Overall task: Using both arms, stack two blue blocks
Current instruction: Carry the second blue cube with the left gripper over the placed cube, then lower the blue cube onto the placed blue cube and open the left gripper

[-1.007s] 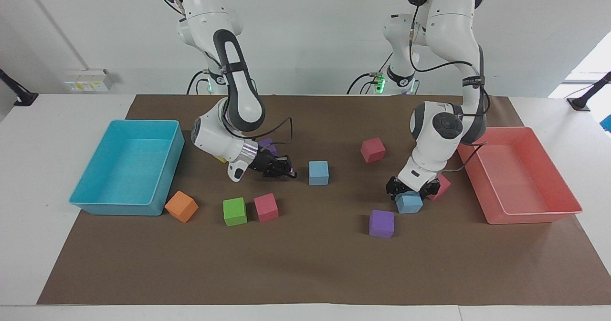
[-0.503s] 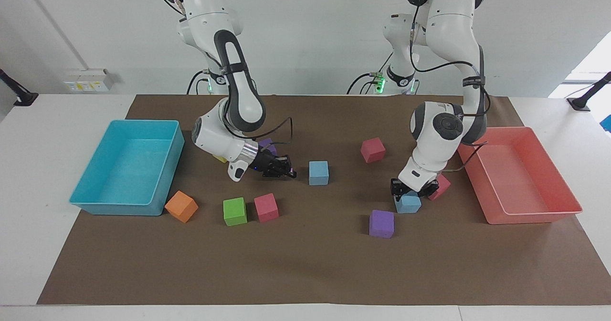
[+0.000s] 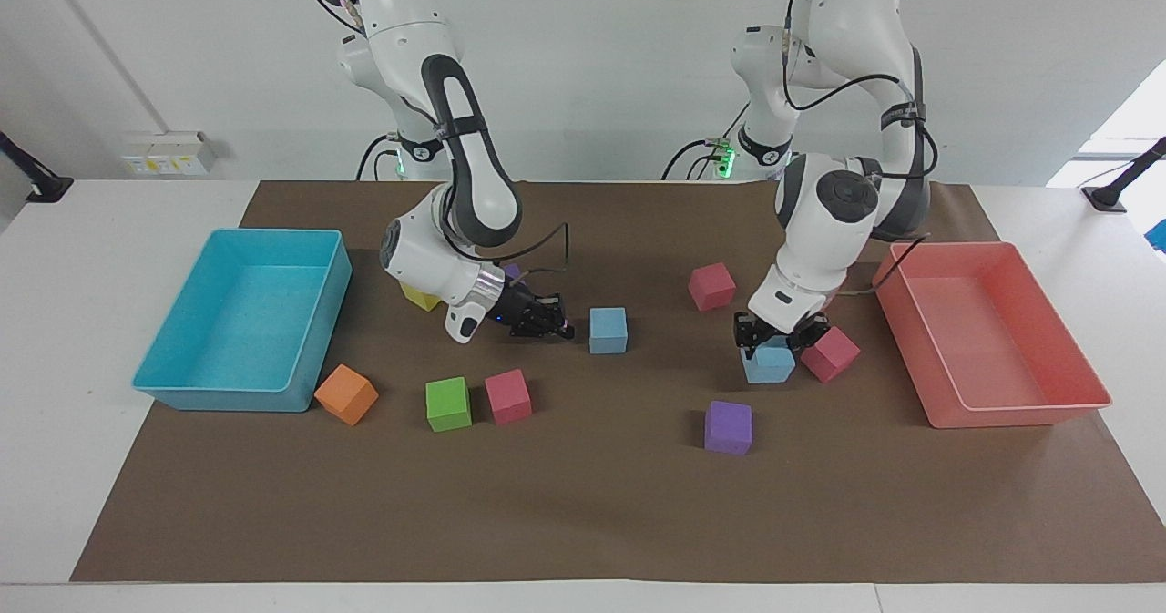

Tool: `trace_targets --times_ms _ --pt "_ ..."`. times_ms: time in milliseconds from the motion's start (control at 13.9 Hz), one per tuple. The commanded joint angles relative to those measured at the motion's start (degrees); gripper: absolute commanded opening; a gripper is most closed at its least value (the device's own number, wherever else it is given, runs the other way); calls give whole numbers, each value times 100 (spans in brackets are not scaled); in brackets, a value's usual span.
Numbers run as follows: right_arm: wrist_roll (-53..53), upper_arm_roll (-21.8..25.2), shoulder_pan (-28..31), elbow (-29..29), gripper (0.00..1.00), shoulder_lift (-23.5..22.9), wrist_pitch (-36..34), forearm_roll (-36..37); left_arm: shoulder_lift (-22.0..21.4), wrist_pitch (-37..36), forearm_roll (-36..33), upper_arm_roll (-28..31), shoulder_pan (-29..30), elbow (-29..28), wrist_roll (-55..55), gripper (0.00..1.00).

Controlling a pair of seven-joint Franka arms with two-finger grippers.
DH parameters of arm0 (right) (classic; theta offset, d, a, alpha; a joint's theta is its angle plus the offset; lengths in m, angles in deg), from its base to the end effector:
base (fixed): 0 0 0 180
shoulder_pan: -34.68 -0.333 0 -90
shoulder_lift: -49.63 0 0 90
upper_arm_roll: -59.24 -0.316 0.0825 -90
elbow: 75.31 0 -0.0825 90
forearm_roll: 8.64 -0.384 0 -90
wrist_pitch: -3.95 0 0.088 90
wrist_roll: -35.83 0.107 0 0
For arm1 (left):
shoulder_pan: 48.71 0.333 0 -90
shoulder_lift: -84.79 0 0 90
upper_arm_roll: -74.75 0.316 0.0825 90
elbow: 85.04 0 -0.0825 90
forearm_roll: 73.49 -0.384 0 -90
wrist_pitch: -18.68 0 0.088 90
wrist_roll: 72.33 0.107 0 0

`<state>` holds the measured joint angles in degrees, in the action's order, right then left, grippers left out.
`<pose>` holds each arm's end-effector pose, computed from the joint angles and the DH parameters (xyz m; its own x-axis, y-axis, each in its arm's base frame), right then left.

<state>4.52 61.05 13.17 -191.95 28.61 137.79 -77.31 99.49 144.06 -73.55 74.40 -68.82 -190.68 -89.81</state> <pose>0.5580 0.2164 0.2644 0.9995 -0.0246 0.0198 -0.0029 -0.6965 -0.7176 0.5905 -0.2200 0.3961 0.9952 -0.0510 0.0836 -0.0534 -0.9982 0.0270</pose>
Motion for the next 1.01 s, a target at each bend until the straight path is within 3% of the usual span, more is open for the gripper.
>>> trace_targets --times_ms 0,359,575,935 --pt "-112 -31 -54 -157 0 81 133 -199 -2 -128 -135 97 -527 140 -597 10" --pt "-94 -31 -55 -166 0 81 150 -199 191 -128 -284 71 -1214 517 -1399 10" --pt "-85 -31 -55 -175 0 81 150 -199 656 -198 -293 70 -1679 992 -1591 9" --pt "-85 -31 -55 -184 0 90 150 -199 675 -198 -258 53 -1847 958 -1645 10"
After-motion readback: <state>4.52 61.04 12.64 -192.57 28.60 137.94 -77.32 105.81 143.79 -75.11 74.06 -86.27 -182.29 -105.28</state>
